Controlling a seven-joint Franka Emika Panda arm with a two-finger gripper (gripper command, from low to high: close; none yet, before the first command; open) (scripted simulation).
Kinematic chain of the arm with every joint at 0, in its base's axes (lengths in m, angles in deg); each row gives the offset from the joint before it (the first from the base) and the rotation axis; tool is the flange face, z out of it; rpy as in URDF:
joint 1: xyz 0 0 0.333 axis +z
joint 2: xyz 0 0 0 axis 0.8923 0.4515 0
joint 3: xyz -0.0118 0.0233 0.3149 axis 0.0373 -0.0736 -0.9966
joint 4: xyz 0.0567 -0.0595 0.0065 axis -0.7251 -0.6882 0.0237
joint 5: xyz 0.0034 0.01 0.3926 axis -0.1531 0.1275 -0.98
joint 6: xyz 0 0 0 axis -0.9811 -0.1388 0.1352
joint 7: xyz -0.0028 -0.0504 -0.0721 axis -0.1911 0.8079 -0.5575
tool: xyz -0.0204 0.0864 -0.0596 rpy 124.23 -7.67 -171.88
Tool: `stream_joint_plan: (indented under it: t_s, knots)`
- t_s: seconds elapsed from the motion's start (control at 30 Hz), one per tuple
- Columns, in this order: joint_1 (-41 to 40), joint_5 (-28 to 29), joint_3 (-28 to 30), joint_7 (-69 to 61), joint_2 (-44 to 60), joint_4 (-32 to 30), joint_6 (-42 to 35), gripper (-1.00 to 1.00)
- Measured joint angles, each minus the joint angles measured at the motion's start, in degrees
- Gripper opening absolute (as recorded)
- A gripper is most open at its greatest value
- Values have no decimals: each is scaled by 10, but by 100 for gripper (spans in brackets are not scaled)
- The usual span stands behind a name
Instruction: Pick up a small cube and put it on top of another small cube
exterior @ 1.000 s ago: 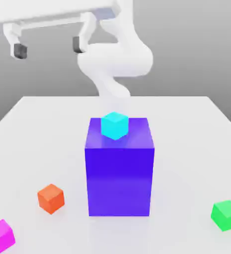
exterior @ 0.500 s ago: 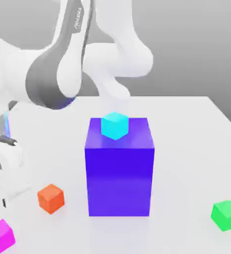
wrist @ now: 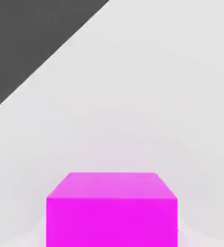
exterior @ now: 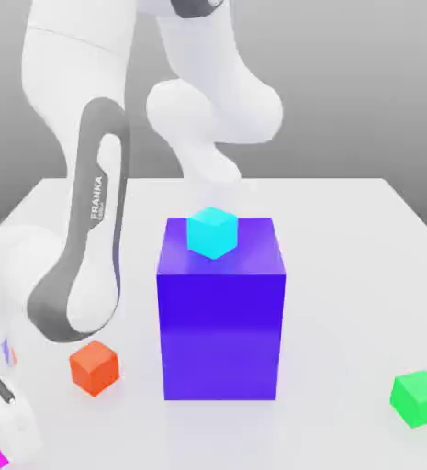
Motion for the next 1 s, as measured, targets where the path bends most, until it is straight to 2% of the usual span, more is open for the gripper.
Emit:
stream_joint_plan:
  t_s: [0.17,0.73,0.87,0.9,1.0]
  knots:
    - [34,43,21,19,-84,-23,-61,-100]
    - [270,173,-217,-173,-205,-122,-75,-100]
    - [344,241,-261,-196,-158,-118,-35,-100]
    - [360,260,-259,-192,-136,-114,-18,100]
    - [360,260,-259,-192,-136,-114,-18,100]
